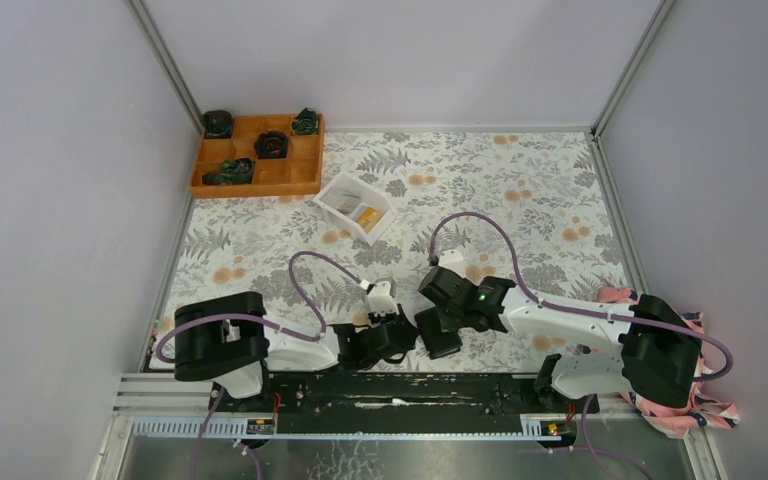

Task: Put the credit cards into the card holder
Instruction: Close the card holder at the center of the board.

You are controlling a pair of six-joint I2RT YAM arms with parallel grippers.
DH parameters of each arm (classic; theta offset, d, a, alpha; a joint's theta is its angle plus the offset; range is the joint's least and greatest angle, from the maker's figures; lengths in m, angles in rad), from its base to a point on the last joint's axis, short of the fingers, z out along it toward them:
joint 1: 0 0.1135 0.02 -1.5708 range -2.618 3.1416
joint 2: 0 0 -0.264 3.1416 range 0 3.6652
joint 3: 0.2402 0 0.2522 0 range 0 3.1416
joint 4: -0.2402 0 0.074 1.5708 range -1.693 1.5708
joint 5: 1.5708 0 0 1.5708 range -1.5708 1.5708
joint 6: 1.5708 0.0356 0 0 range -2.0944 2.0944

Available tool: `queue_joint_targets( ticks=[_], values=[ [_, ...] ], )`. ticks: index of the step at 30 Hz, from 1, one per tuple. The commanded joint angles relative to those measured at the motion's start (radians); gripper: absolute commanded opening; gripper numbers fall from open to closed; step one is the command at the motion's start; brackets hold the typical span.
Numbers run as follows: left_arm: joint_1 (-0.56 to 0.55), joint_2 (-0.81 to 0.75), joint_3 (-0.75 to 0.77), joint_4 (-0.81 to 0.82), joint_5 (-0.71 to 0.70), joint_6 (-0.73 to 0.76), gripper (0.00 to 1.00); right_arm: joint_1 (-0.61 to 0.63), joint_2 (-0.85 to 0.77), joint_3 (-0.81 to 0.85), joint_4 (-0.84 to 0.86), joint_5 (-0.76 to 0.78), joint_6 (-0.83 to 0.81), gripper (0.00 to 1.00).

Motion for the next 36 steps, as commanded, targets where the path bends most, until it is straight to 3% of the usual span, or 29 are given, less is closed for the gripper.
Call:
queue_joint_targets(
  ticks=[1,36],
  values=[
    [-0.011,0.031,0.011,-0.012,0.008,0.004,0.11,0.014,0.011,0.012,0.001,0.021,0.017,0.0],
    [-0.011,0.048,0.02,-0.018,-0.001,0.006,0.11,0.051,-0.045,-0.024,0.03,0.007,0.061,0.0]
  ],
)
